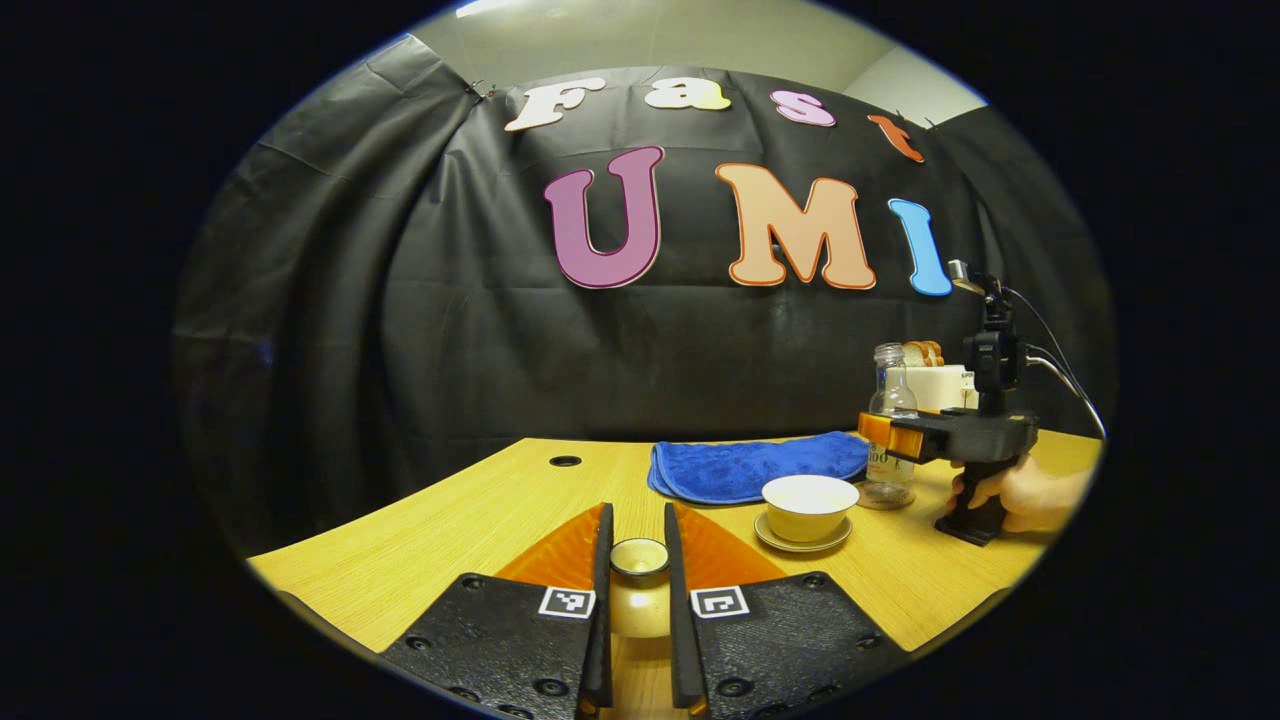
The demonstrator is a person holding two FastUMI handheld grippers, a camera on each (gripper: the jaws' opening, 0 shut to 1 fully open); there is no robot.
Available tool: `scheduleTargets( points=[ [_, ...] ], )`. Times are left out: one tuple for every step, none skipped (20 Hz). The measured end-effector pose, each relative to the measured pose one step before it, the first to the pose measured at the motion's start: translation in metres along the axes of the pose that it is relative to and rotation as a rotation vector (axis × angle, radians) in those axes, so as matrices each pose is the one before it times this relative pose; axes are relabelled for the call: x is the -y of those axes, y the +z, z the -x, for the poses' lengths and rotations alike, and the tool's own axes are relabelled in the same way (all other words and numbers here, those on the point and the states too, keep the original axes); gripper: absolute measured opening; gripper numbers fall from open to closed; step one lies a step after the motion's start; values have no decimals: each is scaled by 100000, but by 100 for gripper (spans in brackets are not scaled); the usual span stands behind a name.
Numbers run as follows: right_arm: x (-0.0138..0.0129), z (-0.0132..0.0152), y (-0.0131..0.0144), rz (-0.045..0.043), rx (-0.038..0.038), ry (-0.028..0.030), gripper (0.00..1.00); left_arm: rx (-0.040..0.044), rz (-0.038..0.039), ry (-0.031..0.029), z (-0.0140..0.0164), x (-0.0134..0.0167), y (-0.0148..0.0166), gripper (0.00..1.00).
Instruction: Open the teacup lid with one hand, grasp the water bottle and pour water into the teacup with the other hand; after pouring, place the water bottle on the coaster and then close the teacup lid.
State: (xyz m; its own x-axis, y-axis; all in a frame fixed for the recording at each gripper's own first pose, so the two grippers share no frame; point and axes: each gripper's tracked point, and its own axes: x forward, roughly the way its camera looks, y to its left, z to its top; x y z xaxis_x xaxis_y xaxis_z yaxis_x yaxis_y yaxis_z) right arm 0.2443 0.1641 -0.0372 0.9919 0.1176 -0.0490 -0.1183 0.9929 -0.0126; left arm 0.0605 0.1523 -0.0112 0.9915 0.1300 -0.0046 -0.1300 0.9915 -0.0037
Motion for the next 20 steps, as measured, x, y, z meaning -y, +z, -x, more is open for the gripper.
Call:
scheduleTargets(
  points=[
    [41,97,-64,-615,-358,124,77,10,-5,-11,-26,51,-18,20],
    [116,201,-75,-511,-30,-180,78,-10,-10,3,43,18,22,20],
    [-15,158,63,-207,-107,-37,79,-6,8,-5,-31,-40,9,20],
    [-47,69,-69,483,-158,263,80,-13,-1,-6,-32,-38,23,20],
    [-78,155,3,594,-160,38,81,-3,1,-5,36,14,-52,20],
    [-115,159,-55,358,-193,-128,82,-17,0,-9,11,34,32,20],
    [-63,112,-53,-19,-335,-73,82,-5,3,6,24,1,-16,20],
    [85,26,-159,-208,-469,-72,82,1,-1,-3,2,-2,62,20],
    [-11,149,-4,-295,-504,-87,83,-14,3,-13,-5,-45,-59,20],
    [37,28,-109,-50,-425,7,94,-1,-4,-4,16,29,58,20],
    [-47,115,48,322,-335,24,93,-25,1,2,-37,-2,-35,20],
    [-40,57,-174,252,-156,71,93,3,4,16,-37,-5,22,20],
    [44,148,0,68,-42,-437,100,-13,-6,-2,39,15,-37,20],
    [115,230,-24,-143,56,-490,100,2,-2,-1,1,-8,60,20],
    [104,318,28,-216,286,-498,100,-10,-6,-31,35,2,-63,20],
    [200,377,90,48,920,-464,99,-11,6,-8,-4,7,10,20],
    [62,497,240,323,1470,-18,99,3,86,-416,-22,75,5,20],
    [-100,719,400,359,2739,1211,99,-55,269,-1879,29,431,37,20],
    [126,608,456,-272,2002,-190,99,207,-194,-2033,-135,527,2,20],
    [607,856,-442,290,-1313,-1067,92,160,198,-2098,-136,480,52,20]
  ],
)
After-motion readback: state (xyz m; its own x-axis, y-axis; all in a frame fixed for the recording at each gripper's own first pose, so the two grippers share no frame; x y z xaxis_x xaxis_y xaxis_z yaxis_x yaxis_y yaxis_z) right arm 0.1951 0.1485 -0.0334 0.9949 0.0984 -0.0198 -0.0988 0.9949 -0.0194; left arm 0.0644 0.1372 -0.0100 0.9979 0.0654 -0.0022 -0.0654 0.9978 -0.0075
